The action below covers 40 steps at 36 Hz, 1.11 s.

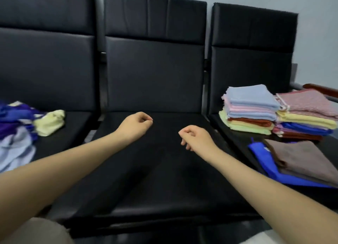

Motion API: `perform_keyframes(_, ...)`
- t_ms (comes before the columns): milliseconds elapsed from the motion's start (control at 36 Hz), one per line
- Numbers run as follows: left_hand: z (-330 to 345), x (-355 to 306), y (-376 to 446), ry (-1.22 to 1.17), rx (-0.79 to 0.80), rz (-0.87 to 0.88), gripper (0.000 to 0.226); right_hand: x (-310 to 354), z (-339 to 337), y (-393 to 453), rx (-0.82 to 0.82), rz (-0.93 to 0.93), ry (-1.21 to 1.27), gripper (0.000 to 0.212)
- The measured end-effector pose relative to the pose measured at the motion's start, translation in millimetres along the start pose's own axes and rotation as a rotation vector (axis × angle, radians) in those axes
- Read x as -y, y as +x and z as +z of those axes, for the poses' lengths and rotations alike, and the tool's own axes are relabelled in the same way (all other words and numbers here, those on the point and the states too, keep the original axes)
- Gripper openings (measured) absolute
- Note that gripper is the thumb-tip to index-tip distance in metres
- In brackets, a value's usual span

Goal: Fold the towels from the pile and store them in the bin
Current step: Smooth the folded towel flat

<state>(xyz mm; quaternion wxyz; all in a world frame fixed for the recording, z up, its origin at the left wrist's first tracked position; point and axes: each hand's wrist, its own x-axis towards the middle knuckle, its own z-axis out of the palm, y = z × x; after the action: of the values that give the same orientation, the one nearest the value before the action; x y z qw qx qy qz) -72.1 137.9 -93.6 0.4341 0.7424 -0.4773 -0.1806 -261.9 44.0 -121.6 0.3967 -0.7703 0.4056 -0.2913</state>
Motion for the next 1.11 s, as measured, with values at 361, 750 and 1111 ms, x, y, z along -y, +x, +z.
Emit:
perform_keyframes(361, -215.9, 143.3, -37.9, 0.122, -0.67, -0.2, 0.023, 108.2, 210.9, 20.1, 0.404, -0.069, 0.186, 0.015)
perform_keyframes(750, -295.3, 246.0, -77.9, 0.539, -0.812, -0.291, 0.04, 203.9, 376.1, 102.4, 0.339, -0.136, 0.184, 0.026)
perform_keyframes(1111, -322.2, 282.1, -76.3, 0.277, -1.012, -0.463, 0.039, 264.6, 487.8, 103.2, 0.5, -0.351, -0.068, 0.042)
